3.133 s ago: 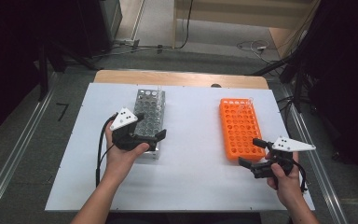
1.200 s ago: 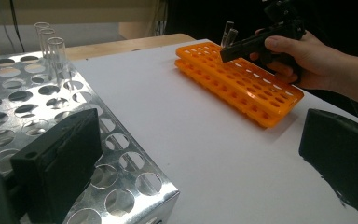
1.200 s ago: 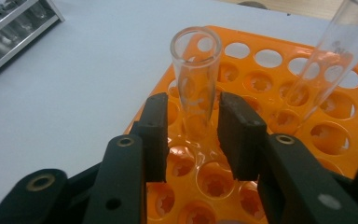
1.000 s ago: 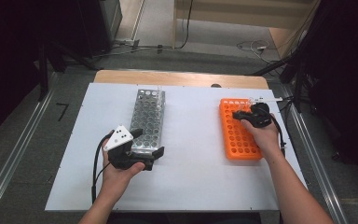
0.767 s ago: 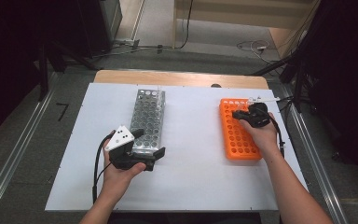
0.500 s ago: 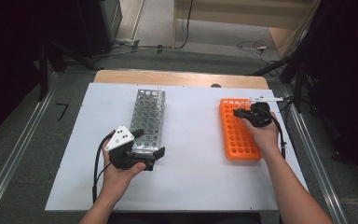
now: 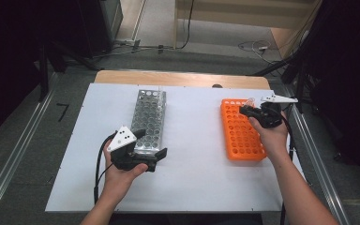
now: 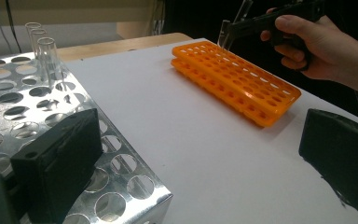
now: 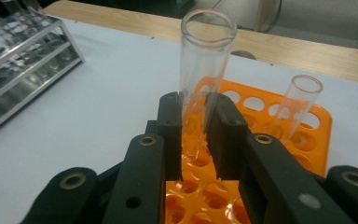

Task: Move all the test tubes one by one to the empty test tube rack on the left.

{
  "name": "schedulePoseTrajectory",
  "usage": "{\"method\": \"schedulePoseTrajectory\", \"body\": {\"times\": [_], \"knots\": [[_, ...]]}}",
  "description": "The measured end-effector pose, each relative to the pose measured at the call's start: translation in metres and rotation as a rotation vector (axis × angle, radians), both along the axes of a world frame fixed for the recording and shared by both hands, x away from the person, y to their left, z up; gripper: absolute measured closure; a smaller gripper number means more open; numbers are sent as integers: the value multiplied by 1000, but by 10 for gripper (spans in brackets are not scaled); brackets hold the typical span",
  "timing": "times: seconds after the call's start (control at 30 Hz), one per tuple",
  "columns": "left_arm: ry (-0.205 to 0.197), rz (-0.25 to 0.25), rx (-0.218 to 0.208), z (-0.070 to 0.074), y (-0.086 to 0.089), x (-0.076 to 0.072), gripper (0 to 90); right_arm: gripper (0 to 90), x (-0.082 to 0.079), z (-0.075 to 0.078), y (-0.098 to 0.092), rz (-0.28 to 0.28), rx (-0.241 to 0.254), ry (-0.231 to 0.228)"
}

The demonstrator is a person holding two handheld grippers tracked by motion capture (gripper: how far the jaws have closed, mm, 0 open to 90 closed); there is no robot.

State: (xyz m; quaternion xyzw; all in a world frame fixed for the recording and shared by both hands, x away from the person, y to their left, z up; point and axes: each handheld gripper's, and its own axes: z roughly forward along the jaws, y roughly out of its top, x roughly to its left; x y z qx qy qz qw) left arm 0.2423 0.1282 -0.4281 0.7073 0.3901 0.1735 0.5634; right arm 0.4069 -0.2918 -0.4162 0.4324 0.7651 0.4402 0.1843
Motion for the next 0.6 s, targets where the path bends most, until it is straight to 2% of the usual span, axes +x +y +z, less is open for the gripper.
{"method": "schedulePoseTrajectory", "body": {"times": [0.1, 0.27, 0.6], "knots": [[-3, 2, 3, 1, 1, 0, 0, 737, -5, 3, 2, 19, 8, -3], [-6, 3, -8, 4, 1, 1, 0, 738, -26, 12, 8, 71, 13, -19], [-11, -28, 14, 3, -13, 1, 0, 738, -55, 9, 15, 135, 39, -10]]}}
